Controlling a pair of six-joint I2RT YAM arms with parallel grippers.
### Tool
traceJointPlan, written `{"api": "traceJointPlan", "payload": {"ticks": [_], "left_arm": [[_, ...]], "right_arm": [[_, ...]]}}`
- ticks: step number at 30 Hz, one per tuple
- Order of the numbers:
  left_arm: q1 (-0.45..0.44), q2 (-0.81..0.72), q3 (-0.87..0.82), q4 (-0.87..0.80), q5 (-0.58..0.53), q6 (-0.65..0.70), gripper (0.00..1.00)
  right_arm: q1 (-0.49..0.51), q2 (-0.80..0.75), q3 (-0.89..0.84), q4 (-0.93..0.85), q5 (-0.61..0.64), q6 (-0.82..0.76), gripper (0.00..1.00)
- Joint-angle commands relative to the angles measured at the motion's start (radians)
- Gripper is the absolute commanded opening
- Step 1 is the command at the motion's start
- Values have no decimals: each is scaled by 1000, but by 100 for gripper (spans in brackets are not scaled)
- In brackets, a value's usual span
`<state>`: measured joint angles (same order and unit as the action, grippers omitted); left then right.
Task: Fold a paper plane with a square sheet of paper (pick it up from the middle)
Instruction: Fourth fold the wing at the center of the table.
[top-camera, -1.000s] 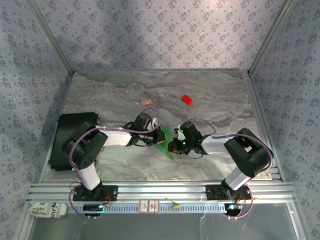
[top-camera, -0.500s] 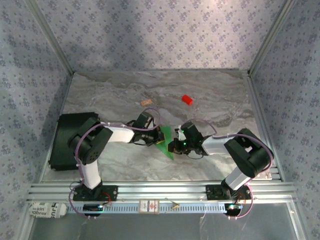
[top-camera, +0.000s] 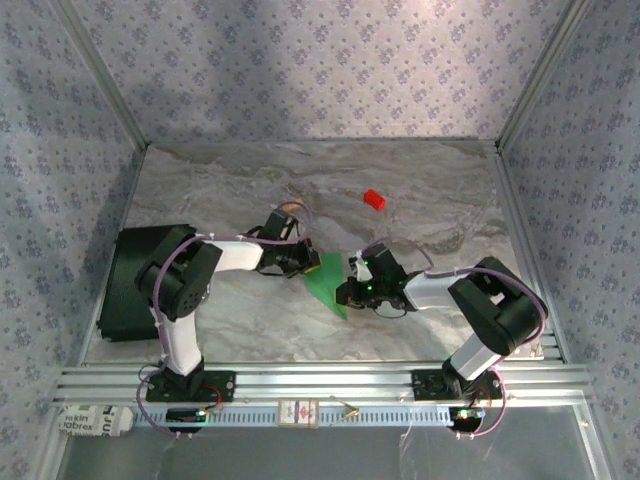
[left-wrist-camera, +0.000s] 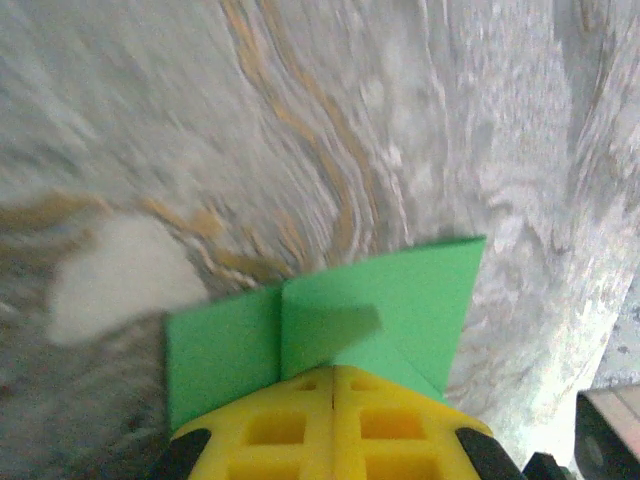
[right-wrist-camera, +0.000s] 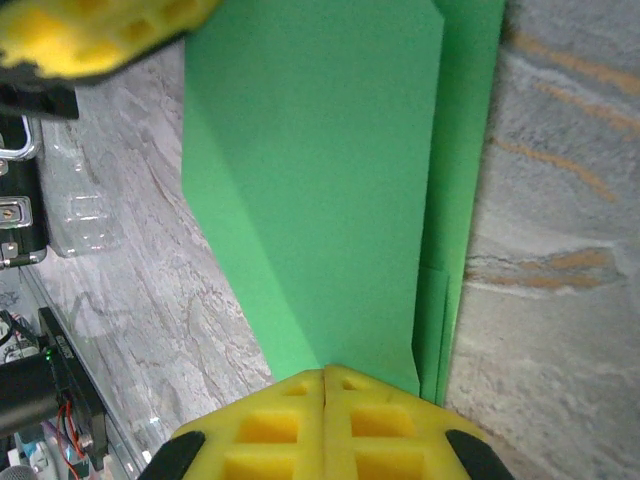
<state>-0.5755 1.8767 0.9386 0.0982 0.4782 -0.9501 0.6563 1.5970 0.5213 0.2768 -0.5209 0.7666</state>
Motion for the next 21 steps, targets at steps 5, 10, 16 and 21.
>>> {"api": "traceJointPlan", "payload": {"ticks": [5,10,16,21], "left_arm": [[68,35,52,-61,-71,56,1],[77,15,69,-94,-69,74,0],[59,-100,41,-98,-78,76,3],[-7,-162,8,-98,-81,106,4]], "right_arm": [[-7,34,-58,-201,29,-47,0],[-14,27,-55,-203,22,-60,0],[-27,35,-34,-221,13,-80,0],[-33,40,-24,-229,6,-86,0]]}}
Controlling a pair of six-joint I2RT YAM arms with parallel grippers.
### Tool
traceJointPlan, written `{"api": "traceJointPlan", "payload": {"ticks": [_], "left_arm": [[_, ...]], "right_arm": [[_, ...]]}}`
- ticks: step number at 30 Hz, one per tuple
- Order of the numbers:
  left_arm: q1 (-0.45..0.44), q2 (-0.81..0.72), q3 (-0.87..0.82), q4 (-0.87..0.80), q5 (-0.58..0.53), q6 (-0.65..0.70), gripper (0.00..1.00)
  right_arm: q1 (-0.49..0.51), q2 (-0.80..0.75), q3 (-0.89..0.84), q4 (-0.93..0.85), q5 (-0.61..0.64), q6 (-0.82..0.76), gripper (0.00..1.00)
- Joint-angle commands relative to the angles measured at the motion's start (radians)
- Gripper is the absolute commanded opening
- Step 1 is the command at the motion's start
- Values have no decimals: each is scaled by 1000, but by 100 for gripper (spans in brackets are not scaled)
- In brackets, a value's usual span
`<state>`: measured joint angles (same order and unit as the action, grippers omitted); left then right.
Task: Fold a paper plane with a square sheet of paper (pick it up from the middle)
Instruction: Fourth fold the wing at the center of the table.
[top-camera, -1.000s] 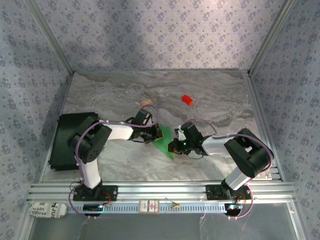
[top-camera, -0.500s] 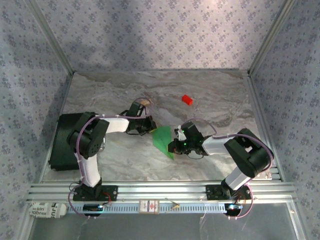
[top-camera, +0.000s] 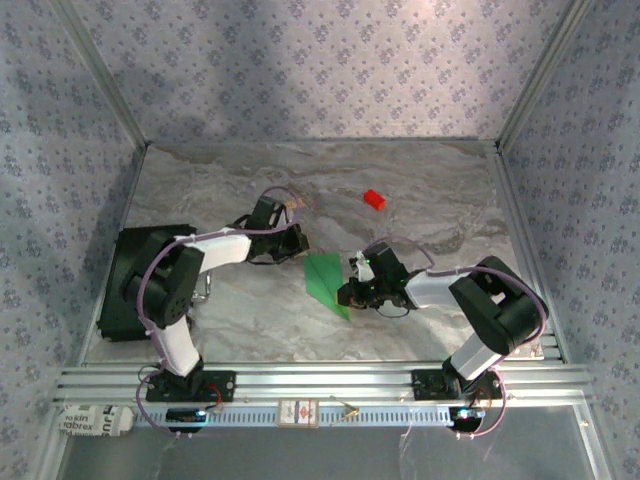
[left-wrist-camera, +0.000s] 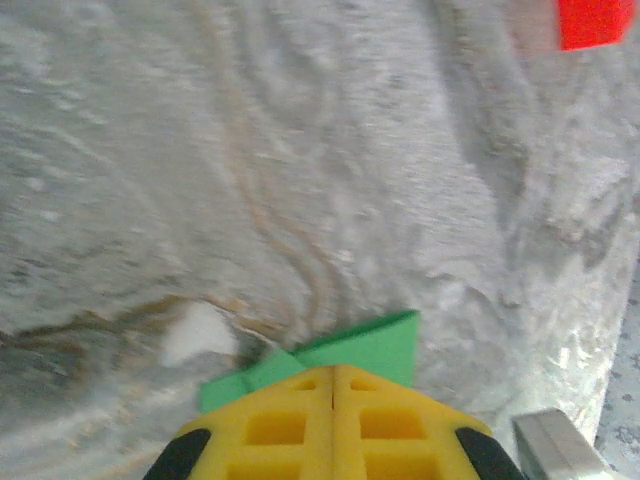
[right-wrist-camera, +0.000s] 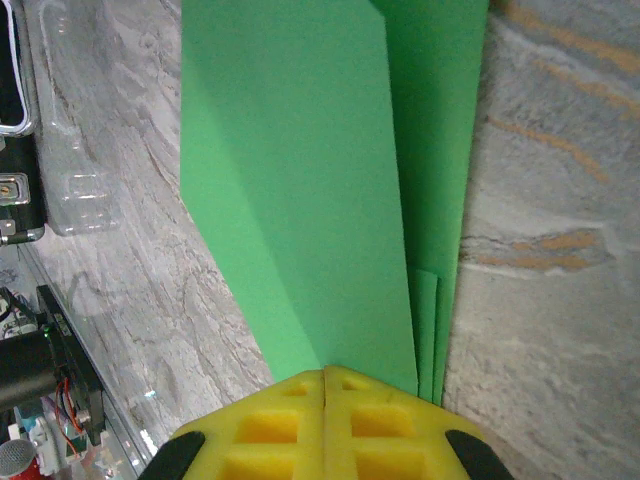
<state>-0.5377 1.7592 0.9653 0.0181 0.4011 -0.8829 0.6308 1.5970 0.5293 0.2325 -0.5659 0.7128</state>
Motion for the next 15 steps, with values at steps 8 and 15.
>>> {"api": "traceJointPlan", "payload": {"ticks": [8,15], "left_arm": [[-190,45,-47,85,88,12,3],[-181,112,-64,70,45,14,2]], "right_arm": [[-10,29,-39,-178,48,-27,0],[-11,9,-43,-187,45,-34,0]]}}
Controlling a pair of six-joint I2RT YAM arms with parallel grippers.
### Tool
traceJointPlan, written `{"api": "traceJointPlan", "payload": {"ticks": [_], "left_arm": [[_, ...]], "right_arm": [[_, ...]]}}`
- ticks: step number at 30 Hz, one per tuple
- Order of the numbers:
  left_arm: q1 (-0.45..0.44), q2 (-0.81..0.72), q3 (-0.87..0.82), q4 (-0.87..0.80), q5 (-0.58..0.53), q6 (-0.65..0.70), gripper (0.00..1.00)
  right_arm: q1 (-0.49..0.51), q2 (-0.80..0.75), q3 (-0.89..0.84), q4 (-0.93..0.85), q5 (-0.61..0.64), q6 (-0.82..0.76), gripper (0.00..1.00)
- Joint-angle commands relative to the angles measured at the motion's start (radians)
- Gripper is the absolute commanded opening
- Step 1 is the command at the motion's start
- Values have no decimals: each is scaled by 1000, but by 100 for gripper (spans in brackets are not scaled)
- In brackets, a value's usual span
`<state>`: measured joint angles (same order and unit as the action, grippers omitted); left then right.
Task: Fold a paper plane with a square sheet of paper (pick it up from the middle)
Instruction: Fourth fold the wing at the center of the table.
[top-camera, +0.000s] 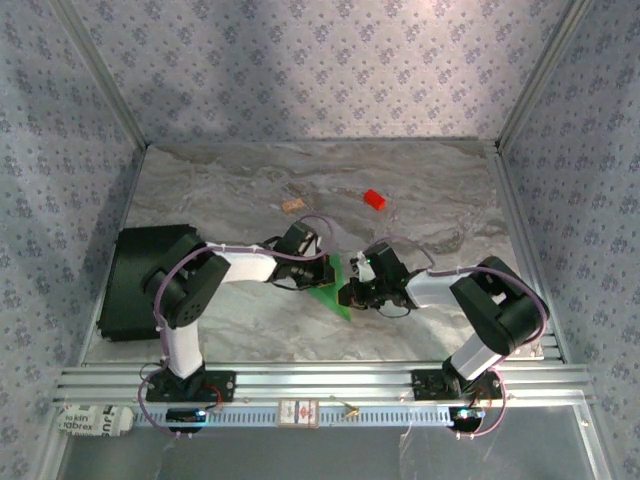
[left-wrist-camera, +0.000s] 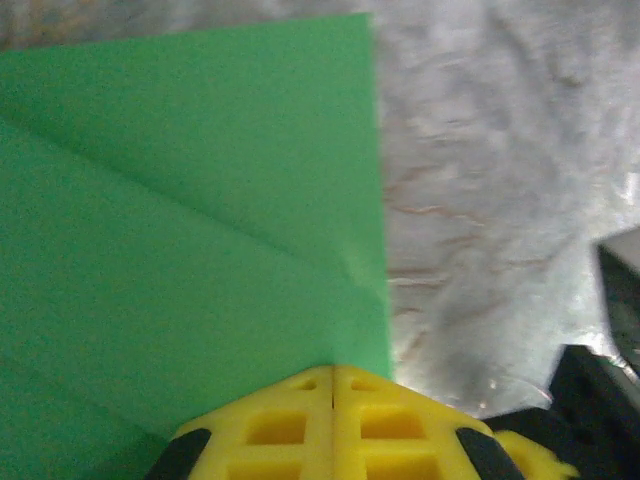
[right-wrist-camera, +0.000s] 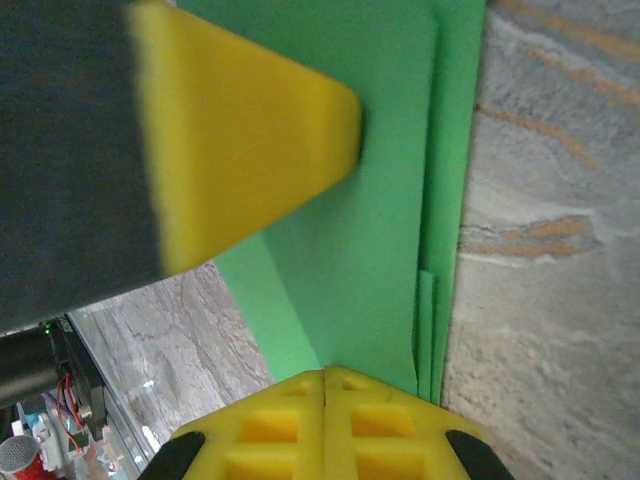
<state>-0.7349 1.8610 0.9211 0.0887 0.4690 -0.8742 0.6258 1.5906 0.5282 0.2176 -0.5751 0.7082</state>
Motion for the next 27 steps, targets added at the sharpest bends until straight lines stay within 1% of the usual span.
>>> {"api": "traceJointPlan", "payload": {"ticks": [1,4,8,14,21,27], "left_arm": [[25,9,-30,8,-22,4,2],[54,10,-47,35,0,15,4],[80,53,-33,46,65,57,5],[134,43,-66,81,87,50,5],[156,51,-68,89,99,50,5],[151,69,-70,105,112,29,4]], "right_arm": [[-6,12,-43,-175,54,-33,0],[-6,8,-39,-193,56,-45,0],[-7,9,-46,-199,52,-62,0],[-14,-9,-51,-219,55,-72,0],[-20,-14,-28,-252,46,-72,0],[-21,-30,16,-259,28,-66,0]]}}
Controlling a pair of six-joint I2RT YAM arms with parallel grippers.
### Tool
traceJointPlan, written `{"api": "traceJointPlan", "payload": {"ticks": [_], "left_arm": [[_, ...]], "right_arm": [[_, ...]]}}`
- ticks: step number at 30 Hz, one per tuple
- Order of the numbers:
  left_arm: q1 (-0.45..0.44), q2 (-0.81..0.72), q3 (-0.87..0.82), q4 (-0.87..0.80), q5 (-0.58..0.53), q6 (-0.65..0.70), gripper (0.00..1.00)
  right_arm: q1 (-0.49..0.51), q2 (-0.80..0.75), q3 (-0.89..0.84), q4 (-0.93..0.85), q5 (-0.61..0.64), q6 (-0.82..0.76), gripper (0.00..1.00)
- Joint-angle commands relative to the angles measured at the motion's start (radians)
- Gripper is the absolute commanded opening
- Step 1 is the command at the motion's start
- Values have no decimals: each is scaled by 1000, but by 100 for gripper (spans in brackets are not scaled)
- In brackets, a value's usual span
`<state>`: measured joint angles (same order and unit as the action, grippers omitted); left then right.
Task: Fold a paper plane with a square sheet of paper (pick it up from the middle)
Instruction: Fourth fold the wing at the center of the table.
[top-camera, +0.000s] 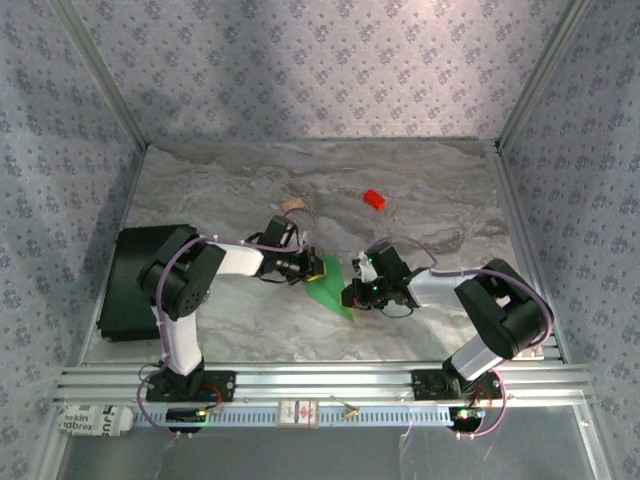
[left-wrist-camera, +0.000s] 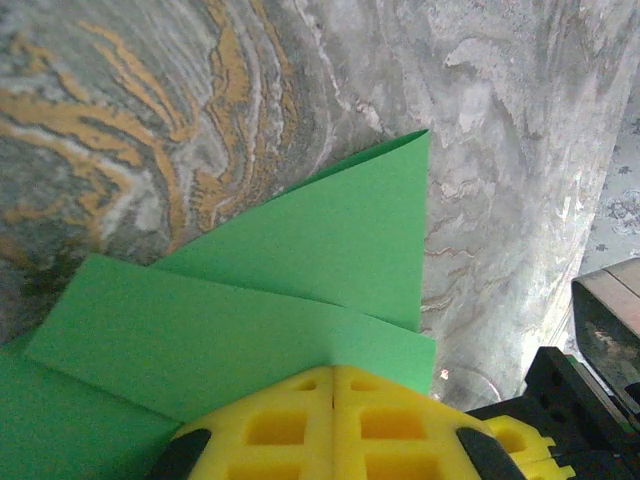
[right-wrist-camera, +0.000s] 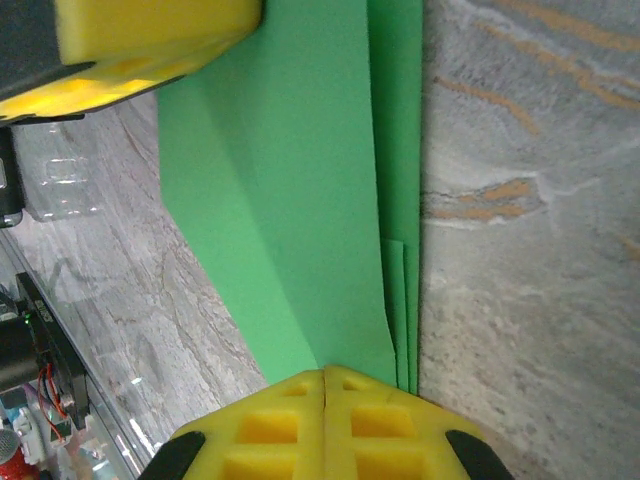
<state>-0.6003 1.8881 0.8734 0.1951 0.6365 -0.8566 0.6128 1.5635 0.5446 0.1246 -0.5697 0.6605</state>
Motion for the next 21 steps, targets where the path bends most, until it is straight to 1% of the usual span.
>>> {"api": "traceJointPlan", "payload": {"ticks": [1,3,6,11,13,17,21], "left_arm": [[15,39,-26,-2,-54,11,3],[11,35,-32,-1,-57,11,3],[7,34,-38,5,-59,8,3],[4,37,-34,5,-58,6,3],[4,35,-38,7,-60,6,3],[3,36,-40,8,-60,4,3],[4,36,-40,8,-63,5,2]], "right_arm": [[-2,-15,14,-169,23,-3,0],[29,-40,53,-170,50,17,1],[62,-26,127,-195,78,22,1],[67,39,188,-169,116,48,2],[66,75,208,-153,109,48,2],[70,135,207,-126,83,57,3],[60,146,163,-195,120,45,3]]}}
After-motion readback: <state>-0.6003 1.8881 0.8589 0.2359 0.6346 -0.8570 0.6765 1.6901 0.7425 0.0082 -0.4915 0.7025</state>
